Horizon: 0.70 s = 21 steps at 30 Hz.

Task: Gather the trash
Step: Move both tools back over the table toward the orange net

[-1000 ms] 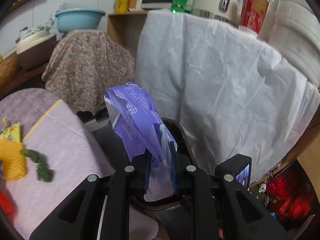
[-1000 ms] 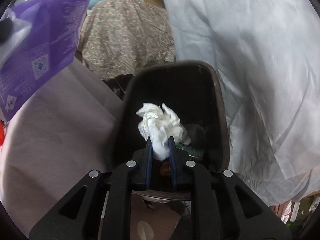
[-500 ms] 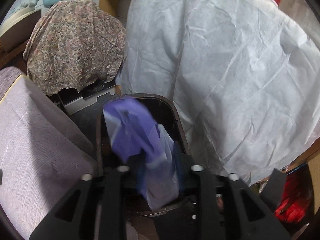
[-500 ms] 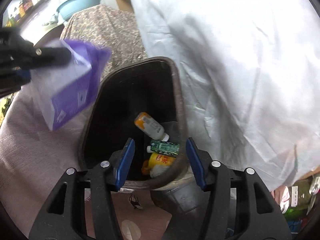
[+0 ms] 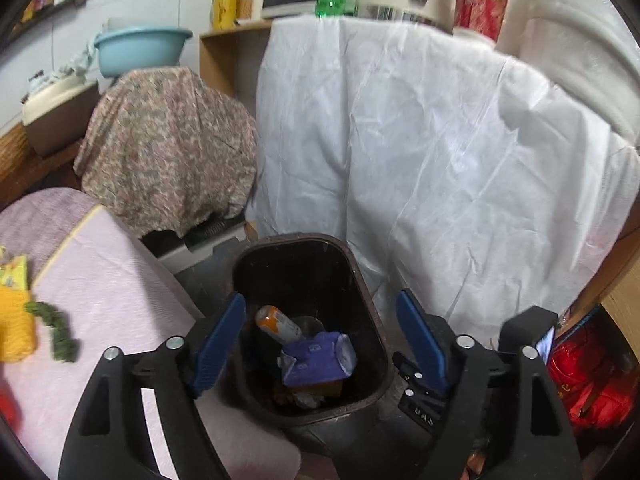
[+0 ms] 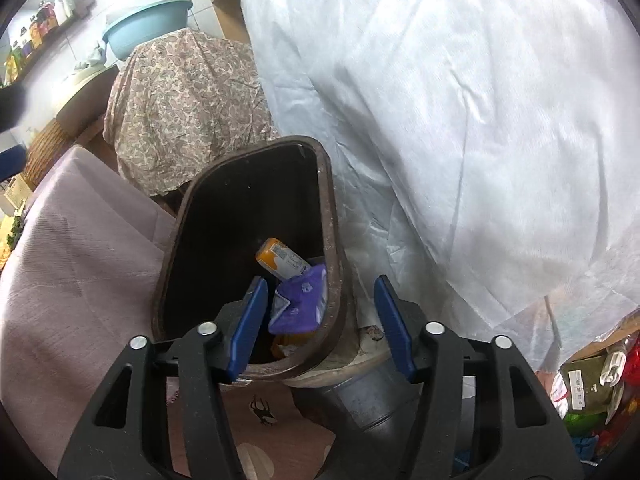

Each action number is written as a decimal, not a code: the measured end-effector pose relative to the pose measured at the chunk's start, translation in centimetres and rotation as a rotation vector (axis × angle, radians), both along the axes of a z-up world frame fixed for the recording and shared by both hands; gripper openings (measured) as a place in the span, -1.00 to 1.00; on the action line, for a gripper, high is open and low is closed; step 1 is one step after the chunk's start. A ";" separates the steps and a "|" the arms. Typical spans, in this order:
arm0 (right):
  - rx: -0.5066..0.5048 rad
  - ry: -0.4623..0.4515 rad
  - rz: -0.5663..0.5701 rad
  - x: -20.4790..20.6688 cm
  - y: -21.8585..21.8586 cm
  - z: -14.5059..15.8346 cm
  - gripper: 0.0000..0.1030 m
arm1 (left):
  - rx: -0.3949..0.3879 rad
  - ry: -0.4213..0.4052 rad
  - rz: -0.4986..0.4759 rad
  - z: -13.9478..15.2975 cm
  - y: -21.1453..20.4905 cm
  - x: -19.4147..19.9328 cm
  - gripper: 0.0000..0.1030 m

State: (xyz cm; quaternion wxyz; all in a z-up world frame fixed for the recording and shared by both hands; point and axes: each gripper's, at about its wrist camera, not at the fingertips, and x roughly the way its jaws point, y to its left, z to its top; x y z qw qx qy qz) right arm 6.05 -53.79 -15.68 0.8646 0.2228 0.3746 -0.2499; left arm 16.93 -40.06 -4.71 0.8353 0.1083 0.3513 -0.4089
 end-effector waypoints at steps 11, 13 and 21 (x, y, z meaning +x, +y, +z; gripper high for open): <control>-0.042 -0.053 0.104 1.7 4.2 4.3 0.33 | 0.046 -0.071 0.086 1.5 5.7 -1.1 0.60; -0.059 -0.070 0.124 2.0 5.3 5.3 0.35 | 0.054 -0.089 0.101 1.7 7.1 -1.4 0.62; -0.098 -0.107 0.274 4.0 10.1 8.9 0.39 | 0.069 -0.119 0.235 1.9 14.9 -1.3 0.65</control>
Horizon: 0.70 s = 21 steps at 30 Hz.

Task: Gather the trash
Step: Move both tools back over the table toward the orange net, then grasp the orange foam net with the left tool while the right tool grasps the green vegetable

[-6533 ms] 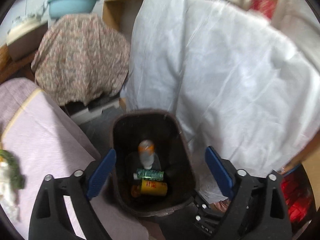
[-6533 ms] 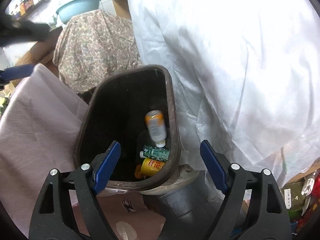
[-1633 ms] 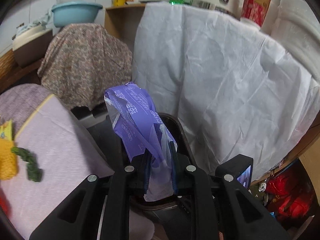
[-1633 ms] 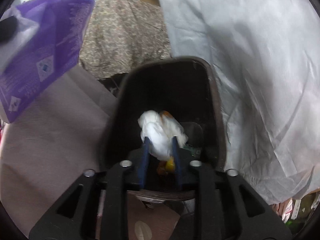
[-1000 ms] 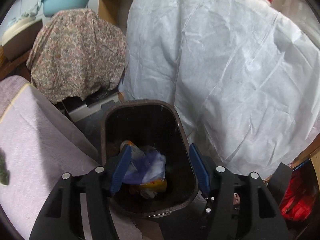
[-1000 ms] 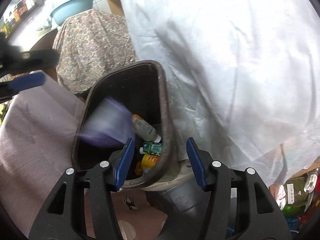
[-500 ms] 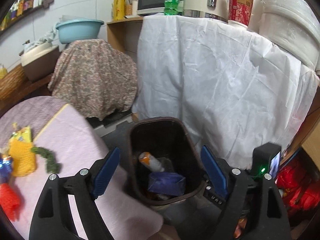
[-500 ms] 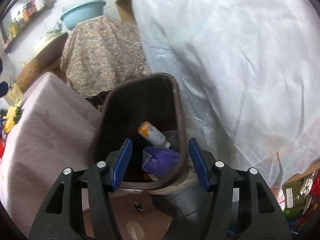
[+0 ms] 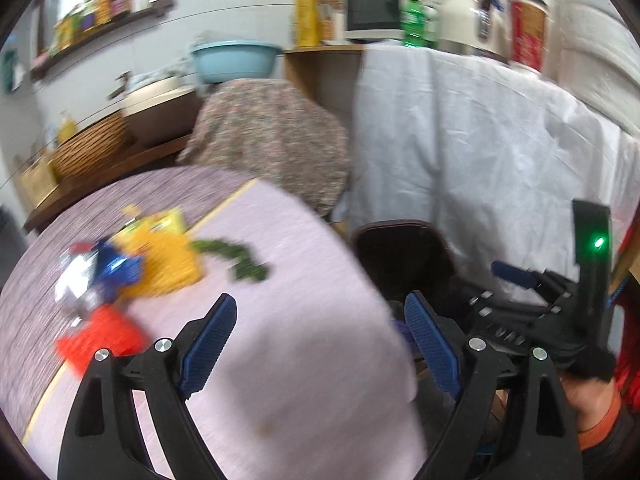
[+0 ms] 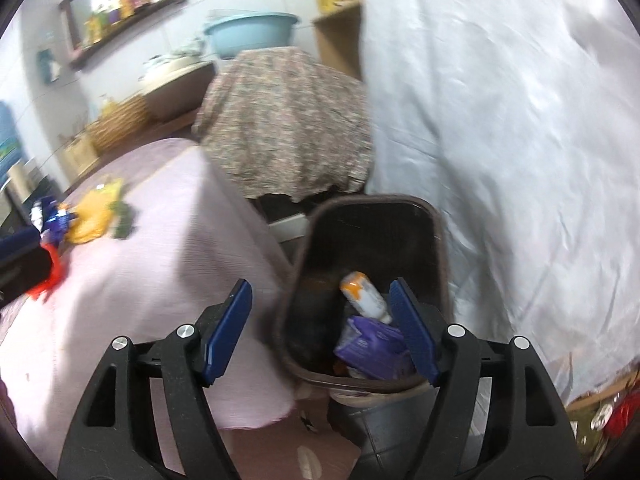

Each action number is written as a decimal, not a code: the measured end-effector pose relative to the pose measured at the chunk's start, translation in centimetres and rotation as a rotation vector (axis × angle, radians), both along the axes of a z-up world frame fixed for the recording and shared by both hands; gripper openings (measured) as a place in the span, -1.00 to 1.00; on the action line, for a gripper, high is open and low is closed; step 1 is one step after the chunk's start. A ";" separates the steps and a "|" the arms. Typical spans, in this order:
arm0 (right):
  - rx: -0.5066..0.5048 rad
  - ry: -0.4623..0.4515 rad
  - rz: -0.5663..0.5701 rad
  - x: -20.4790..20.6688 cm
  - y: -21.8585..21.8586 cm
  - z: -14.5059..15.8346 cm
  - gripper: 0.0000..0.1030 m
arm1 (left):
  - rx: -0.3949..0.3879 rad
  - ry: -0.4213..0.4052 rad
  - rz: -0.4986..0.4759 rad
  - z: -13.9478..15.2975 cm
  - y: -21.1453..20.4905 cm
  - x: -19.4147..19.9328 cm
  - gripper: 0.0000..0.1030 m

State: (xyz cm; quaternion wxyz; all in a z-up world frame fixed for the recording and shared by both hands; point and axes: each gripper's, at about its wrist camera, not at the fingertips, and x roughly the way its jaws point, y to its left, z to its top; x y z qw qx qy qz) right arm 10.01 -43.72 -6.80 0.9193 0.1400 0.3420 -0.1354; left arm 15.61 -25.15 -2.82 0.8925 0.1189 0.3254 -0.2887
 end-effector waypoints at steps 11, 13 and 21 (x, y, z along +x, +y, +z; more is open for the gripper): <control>-0.007 -0.062 0.251 2.1 7.6 3.6 0.54 | 0.014 -0.032 0.352 -0.8 12.5 2.5 0.65; -0.009 -0.066 0.285 2.6 8.7 4.0 0.54 | 0.034 -0.035 0.370 -0.9 13.4 3.2 0.65; -0.050 -0.040 0.389 4.7 11.6 4.3 0.54 | 0.137 -0.031 0.322 -2.8 14.0 6.1 0.64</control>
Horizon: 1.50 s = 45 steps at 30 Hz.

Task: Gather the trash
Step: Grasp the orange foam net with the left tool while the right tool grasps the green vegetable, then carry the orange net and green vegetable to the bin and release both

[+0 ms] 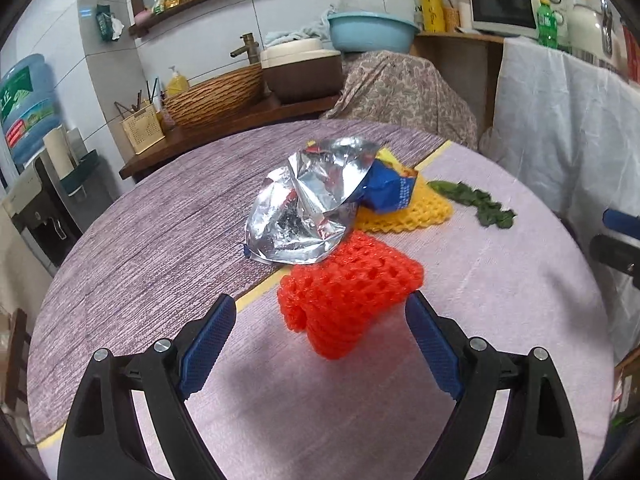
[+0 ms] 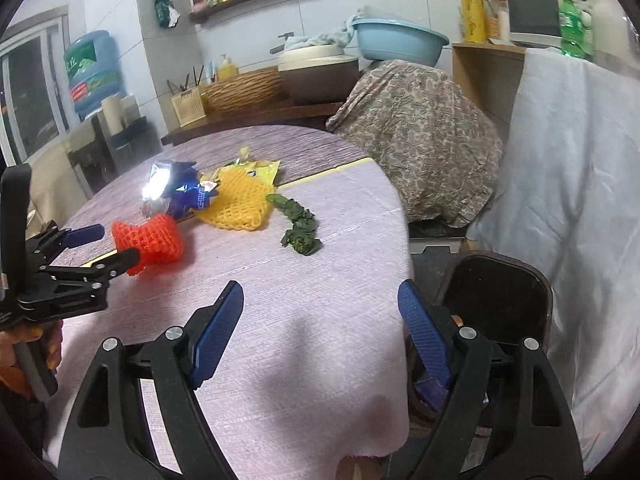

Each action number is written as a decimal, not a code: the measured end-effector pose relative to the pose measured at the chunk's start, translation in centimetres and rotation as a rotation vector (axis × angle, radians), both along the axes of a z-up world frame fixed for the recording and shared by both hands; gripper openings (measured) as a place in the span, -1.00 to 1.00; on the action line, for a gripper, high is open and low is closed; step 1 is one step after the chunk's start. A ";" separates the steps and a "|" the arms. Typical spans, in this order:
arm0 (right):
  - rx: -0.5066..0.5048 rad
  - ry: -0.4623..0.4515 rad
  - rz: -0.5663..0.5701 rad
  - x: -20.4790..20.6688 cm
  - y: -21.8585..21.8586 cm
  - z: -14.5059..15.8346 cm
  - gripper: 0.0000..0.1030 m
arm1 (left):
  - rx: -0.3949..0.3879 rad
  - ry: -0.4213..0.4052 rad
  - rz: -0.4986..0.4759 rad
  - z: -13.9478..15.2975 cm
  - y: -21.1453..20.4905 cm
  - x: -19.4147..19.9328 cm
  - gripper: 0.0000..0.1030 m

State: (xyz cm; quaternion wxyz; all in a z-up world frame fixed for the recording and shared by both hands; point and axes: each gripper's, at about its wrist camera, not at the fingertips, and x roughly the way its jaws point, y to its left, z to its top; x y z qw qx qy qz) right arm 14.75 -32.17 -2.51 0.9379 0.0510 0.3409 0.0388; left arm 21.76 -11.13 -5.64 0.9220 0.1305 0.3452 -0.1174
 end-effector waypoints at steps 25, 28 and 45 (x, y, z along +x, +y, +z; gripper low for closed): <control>-0.195 0.184 0.110 10.5 3.2 -3.6 -0.15 | -0.227 0.022 -0.016 2.6 3.5 -4.0 -0.79; -0.190 0.188 0.112 11.1 3.1 -3.7 -0.26 | -0.234 0.026 -0.020 2.5 3.5 -4.0 -0.79; -0.087 0.105 0.117 7.3 2.4 -2.4 -0.79 | -0.260 0.035 -0.102 2.8 1.4 -5.8 -0.79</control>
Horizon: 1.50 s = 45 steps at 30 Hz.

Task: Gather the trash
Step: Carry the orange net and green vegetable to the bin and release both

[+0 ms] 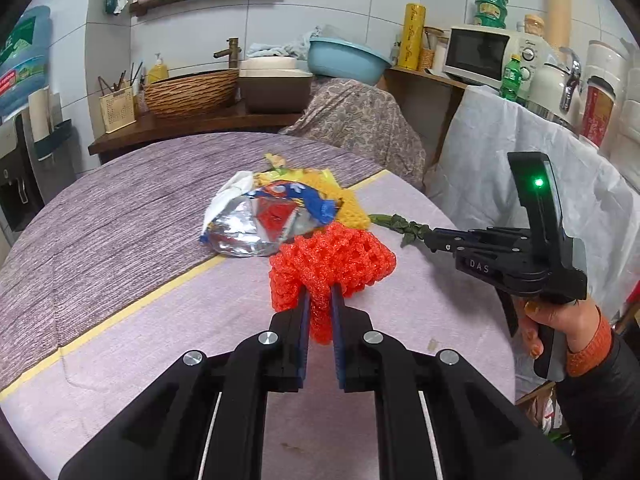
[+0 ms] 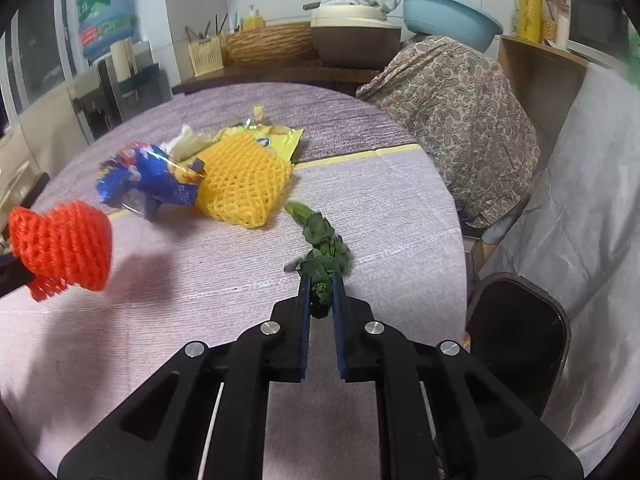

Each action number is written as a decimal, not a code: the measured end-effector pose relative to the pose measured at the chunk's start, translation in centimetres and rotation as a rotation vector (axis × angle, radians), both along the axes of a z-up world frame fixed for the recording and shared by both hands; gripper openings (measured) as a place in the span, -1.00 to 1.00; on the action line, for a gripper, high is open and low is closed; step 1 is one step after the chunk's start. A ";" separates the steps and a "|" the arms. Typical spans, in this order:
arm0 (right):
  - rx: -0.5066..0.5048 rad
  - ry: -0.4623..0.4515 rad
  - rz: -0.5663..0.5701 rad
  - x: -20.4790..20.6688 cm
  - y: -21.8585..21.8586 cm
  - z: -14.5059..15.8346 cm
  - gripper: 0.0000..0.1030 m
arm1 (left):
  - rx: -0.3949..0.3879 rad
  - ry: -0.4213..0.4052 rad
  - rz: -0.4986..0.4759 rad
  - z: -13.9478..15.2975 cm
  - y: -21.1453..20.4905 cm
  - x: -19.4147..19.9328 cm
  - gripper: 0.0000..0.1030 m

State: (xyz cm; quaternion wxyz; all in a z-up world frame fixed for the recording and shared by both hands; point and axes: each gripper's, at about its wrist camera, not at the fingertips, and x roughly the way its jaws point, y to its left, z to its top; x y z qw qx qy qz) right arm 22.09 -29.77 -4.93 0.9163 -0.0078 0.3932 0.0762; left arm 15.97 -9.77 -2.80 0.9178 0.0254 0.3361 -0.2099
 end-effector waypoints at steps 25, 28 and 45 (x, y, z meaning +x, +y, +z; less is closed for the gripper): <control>0.052 -0.058 -0.387 -10.5 -14.6 1.4 -0.78 | -0.034 0.063 -0.360 0.6 -15.8 0.1 -0.79; 0.066 -0.008 -0.434 -10.0 -16.5 -1.2 -0.78 | -0.015 0.071 -0.390 0.3 -17.9 0.1 -0.79; 0.179 0.116 -0.653 -10.9 -22.7 -11.1 0.09 | 0.091 0.215 -0.457 -4.7 -28.5 2.8 -0.79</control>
